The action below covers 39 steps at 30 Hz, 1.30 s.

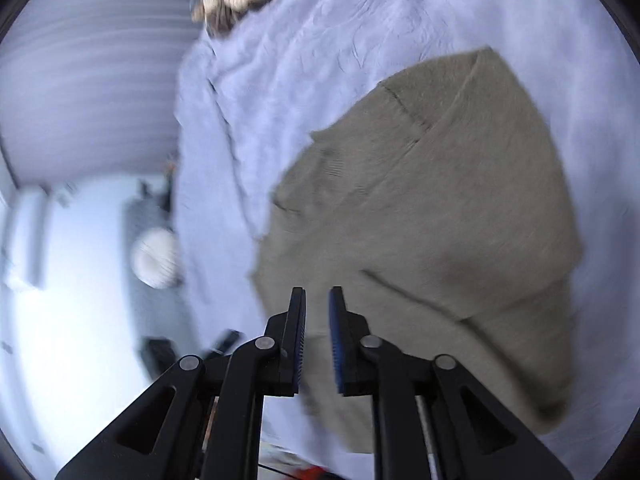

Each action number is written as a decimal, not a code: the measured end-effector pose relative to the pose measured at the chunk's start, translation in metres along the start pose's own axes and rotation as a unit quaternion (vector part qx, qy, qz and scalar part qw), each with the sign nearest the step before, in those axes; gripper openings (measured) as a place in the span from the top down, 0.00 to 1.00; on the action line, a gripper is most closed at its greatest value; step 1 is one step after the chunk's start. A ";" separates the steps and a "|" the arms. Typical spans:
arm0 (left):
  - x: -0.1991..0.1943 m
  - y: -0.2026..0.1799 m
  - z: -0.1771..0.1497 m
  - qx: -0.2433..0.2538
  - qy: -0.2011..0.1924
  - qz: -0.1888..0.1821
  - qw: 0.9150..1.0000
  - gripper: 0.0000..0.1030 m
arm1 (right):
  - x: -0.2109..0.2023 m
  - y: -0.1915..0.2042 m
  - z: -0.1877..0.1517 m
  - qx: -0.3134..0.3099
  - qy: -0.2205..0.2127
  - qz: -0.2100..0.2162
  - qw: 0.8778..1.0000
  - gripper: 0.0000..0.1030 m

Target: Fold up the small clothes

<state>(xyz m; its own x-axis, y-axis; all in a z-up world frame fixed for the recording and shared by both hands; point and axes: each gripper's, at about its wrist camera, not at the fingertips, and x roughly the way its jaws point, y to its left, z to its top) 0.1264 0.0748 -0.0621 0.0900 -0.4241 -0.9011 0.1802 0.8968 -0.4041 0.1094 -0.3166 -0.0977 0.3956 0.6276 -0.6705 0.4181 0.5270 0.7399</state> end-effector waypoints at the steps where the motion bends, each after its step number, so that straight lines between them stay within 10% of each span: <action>1: 0.002 -0.001 -0.007 0.010 -0.003 0.010 1.000 0.13 | 0.003 0.004 0.000 -0.028 0.015 -0.029 0.999 0.80; 4: 0.016 -0.008 -0.027 0.059 0.024 0.023 0.998 0.13 | 0.019 0.014 -0.008 -0.095 0.055 -0.090 0.990 0.26; 11: 0.048 -0.003 -0.065 0.046 0.089 0.031 0.995 0.13 | 0.086 0.022 -0.026 -0.210 0.112 -0.173 0.956 0.25; 13: 0.046 0.000 -0.073 0.041 0.091 0.033 0.994 0.13 | 0.111 0.021 -0.026 -0.228 0.124 -0.197 0.945 0.29; 15: 0.046 0.005 -0.079 0.040 0.095 0.039 0.994 0.13 | 0.133 0.023 -0.034 -0.259 0.140 -0.253 0.922 0.58; 16: 0.045 0.006 -0.081 0.042 0.096 0.042 0.994 0.13 | 0.136 0.029 -0.041 -0.282 0.143 -0.269 0.910 0.90; 21: 0.039 0.006 -0.087 0.064 0.090 0.043 0.993 0.13 | 0.078 0.054 -0.084 -0.363 0.084 -0.302 0.877 0.90; 28: 0.063 -0.032 -0.088 0.143 0.113 0.030 0.983 0.13 | 0.004 -0.025 -0.131 -0.241 0.076 -0.355 0.900 0.89; 36: 0.106 -0.085 -0.111 0.258 0.184 0.022 0.948 0.13 | 0.002 -0.064 -0.155 -0.191 0.084 -0.354 0.912 0.89; 39: 0.110 -0.100 -0.121 0.302 0.195 0.028 0.933 0.49 | 0.002 -0.067 -0.157 -0.187 0.084 -0.350 0.914 0.89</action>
<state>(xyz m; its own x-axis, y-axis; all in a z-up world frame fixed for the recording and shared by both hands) -0.0003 -0.0464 -0.1392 -0.2260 -0.1955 -0.9543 0.7152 0.6318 -0.2989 -0.0458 -0.2609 -0.1406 -0.0058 0.1241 -0.9922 0.1987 0.9726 0.1205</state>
